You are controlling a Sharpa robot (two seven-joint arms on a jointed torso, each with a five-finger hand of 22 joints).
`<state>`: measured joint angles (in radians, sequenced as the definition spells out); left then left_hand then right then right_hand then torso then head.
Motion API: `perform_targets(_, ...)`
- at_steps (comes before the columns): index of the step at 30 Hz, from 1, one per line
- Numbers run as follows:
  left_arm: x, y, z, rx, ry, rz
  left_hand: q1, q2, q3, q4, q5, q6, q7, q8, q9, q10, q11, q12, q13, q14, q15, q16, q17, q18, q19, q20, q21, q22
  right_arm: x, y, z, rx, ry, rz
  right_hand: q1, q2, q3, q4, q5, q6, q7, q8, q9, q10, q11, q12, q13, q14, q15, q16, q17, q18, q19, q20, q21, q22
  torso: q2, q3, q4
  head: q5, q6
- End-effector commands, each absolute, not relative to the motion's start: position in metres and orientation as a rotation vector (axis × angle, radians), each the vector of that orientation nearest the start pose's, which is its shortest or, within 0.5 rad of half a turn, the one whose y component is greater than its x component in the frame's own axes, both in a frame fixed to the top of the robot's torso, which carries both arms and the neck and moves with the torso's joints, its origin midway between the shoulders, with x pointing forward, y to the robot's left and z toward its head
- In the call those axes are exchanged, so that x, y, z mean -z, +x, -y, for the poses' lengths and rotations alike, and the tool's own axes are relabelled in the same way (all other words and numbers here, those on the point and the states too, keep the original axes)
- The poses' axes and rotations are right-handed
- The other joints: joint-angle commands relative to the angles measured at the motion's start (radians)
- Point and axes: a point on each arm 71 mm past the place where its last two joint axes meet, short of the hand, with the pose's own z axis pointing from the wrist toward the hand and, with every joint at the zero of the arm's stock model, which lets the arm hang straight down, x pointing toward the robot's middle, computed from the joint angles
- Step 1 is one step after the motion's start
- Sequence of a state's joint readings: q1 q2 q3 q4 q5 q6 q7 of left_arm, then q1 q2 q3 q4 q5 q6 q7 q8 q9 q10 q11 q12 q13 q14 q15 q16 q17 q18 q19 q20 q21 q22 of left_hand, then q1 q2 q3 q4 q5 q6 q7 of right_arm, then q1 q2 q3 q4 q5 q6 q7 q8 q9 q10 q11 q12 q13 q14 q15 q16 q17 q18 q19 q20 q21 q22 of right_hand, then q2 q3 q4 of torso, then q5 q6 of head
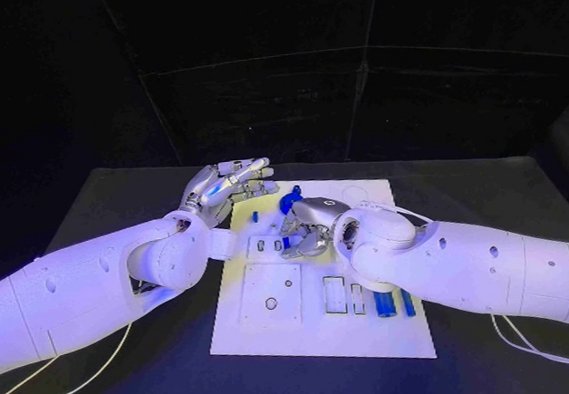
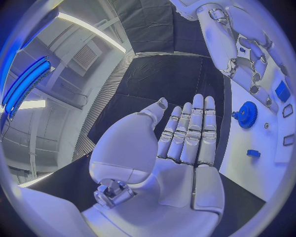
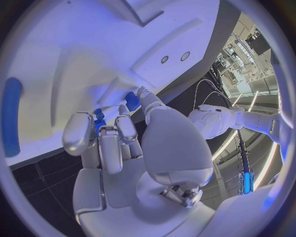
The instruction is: Assemble the parts on the task board
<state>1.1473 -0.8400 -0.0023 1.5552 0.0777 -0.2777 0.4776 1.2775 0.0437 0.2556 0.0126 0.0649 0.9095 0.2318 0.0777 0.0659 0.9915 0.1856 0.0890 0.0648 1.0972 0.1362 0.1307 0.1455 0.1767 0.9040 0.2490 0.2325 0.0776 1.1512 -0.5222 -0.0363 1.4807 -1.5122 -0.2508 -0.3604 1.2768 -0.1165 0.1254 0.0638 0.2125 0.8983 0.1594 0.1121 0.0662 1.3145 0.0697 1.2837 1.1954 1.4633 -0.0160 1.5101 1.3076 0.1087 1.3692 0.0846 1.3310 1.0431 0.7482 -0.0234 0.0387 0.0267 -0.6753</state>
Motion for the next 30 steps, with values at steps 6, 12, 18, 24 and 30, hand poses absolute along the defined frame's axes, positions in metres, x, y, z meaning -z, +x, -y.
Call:
perform_targets(6,0.182,0.481,-0.201,1.67,-1.175,-1.338,-0.014,-0.011,0.026,-0.008,0.004,0.021,-0.001,0.001,0.001,0.026,-0.011,0.001,0.0,0.059,-0.018,0.016,0.018,0.009,0.057,-0.018,0.02,0.007,0.195,0.457,0.073,-0.891,-0.159,-1.665,0.039,-0.008,-0.032,0.0,-0.003,-0.028,0.004,0.007,0.001,-0.006,0.004,0.0,-0.005,0.075,0.009,-0.003,0.105,-0.014,0.003,0.01,0.002,0.009,-0.001,-0.0005,-0.0007,-0.007,0.003)
perform_targets(12,0.184,0.483,-0.204,1.627,-1.077,-1.408,-0.045,-0.02,0.056,-0.001,0.003,0.09,-0.04,0.022,0.004,0.135,-0.058,0.03,0.005,0.243,-0.079,0.104,0.087,0.008,0.195,-0.079,0.103,0.04,0.178,0.445,0.094,-1.097,-0.144,-1.574,0.061,0.001,-0.045,0.0,-0.006,-0.051,0.009,0.01,0.001,-0.009,0.009,0.003,-0.007,0.075,0.013,-0.001,0.109,-0.013,0.001,0.014,0.001,0.007,-0.003,0.0011,-0.0055,-0.009,0.006)
perform_targets(18,0.189,0.49,-0.207,1.448,-0.865,-1.613,-0.092,-0.035,0.053,0.031,0.001,0.137,-0.076,0.027,0.005,0.278,-0.112,0.072,0.031,0.407,-0.136,0.26,0.212,0.009,0.34,-0.137,0.204,0.088,0.157,0.445,0.127,-1.216,0.053,-1.549,0.073,0.023,-0.049,0.003,-0.003,-0.065,0.009,0.016,0.002,-0.023,0.009,-0.011,-0.028,0.071,0.014,-0.009,0.093,-0.01,-0.007,0.015,-0.008,-0.011,-0.012,0.0023,-0.0066,-0.007,0.005)
perform_targets(24,0.195,0.492,-0.209,1.231,-0.736,-1.861,-0.143,-0.089,-0.008,0.053,0.0,0.193,-0.138,0.07,0.039,0.422,-0.162,0.277,0.19,0.45,-0.188,1.216,1.133,-0.004,0.465,-0.198,0.437,0.25,0.141,0.463,0.171,-1.228,0.273,-1.549,0.086,0.044,-0.053,-0.001,0.006,-0.034,0.004,0.049,0.009,-0.014,0.004,-0.003,-0.023,0.069,0.011,-0.014,0.084,-0.009,-0.008,0.014,-0.01,-0.014,-0.026,0.0058,-0.01,-0.002,0.005)
perform_targets(30,0.19,0.506,-0.212,0.913,-0.493,-2.054,-0.23,-0.066,-0.102,0.145,0.002,0.199,-0.154,0.143,0.094,0.37,-0.183,0.572,0.454,0.458,-0.199,1.377,1.335,-0.062,0.527,-0.214,0.84,0.737,0.129,0.482,0.21,-1.236,0.456,-1.518,0.101,0.061,-0.047,-0.009,0.01,-0.024,0.001,0.062,0.01,-0.007,0.001,0.003,-0.018,0.069,0.008,-0.016,0.08,-0.009,-0.008,0.011,-0.011,-0.015,-0.04,0.014,-0.0124,0.005,-0.008)
